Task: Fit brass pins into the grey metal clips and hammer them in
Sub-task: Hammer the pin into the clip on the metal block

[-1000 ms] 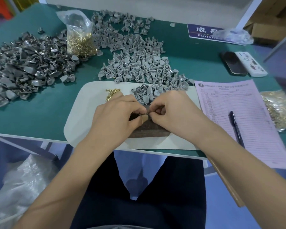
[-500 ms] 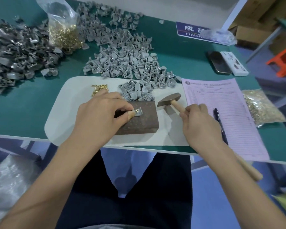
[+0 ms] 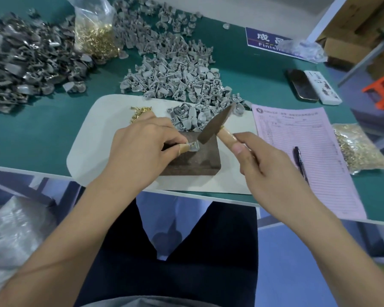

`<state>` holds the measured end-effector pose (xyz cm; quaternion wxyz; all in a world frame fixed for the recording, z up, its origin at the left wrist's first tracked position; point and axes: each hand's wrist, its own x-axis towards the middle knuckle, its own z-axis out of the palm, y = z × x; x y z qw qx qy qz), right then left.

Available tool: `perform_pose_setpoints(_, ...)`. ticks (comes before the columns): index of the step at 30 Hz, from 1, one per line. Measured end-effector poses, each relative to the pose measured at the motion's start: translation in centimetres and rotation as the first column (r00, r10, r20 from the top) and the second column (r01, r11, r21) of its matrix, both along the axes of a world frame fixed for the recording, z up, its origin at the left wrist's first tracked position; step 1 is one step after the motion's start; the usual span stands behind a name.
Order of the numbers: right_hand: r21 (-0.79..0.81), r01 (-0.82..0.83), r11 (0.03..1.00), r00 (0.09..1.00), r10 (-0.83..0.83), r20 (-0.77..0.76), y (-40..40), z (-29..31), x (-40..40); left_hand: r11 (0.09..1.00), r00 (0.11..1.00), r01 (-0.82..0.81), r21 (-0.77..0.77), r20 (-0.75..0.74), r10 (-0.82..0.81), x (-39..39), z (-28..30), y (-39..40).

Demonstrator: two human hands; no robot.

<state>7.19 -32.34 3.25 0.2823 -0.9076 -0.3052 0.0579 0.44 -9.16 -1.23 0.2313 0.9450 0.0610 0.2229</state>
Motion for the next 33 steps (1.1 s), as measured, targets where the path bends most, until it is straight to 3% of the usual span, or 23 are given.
perform_pose_setpoints(2, 0.047, 0.003, 0.999, 0.999, -0.005, 0.038, 0.5, 0.0, -0.6, 1.0, 1.0, 0.003, 0.014, -0.012, -0.002, 0.1, 0.2, 0.2)
perform_pose_setpoints(7, -0.051, 0.001, 0.999, 0.998, 0.002, 0.066, 1.3, -0.8, -1.1, 0.999, 0.999, 0.024, 0.049, -0.036, -0.022, 0.3, 0.6, 0.5)
perform_pose_setpoints(11, 0.094, 0.085, 0.992, 0.991, -0.094, 0.091, 0.8, -0.6, -1.4, 0.999, 0.999, 0.039, 0.029, -0.035, -0.038, 0.2, 0.6, 0.5)
perform_pose_setpoints(15, -0.014, 0.023, 1.0, 0.998, -0.022, 0.054, 0.7, -0.8, -1.2, 0.999, 0.998, 0.036, 0.039, -0.059, -0.033, 0.4, 0.6, 0.5)
perform_pose_setpoints(19, 0.151, 0.086, 0.985, 0.987, -0.105, 0.122, 0.7, -0.2, -1.1, 0.999, 0.997, 0.04, 0.032, -0.064, -0.038, 0.4, 0.7, 0.7)
perform_pose_setpoints(23, -0.059, 0.015, 0.998, 0.993, -0.008, 0.119, 0.7, -0.6, -1.4, 0.998, 0.997, 0.038, 0.049, -0.066, -0.034, 0.4, 0.8, 0.7)
perform_pose_setpoints(27, 0.096, 0.102, 0.99, 0.985, -0.115, 0.132, 0.8, -0.4, -1.4, 0.999, 0.997, 0.046, 0.02, -0.066, -0.045, 0.4, 0.7, 0.9)
perform_pose_setpoints(30, -0.051, 0.029, 0.998, 0.995, -0.025, 0.095, 0.6, -0.9, -1.1, 0.998, 0.996, 0.054, 0.02, -0.068, -0.053, 0.3, 0.9, 0.7)
perform_pose_setpoints(33, -0.001, 0.149, 0.989, 0.98, -0.148, 0.136, -0.8, -0.4, 0.9, 0.998, 0.996, 0.055, 0.003, -0.075, -0.055, 0.3, 0.8, 0.8)
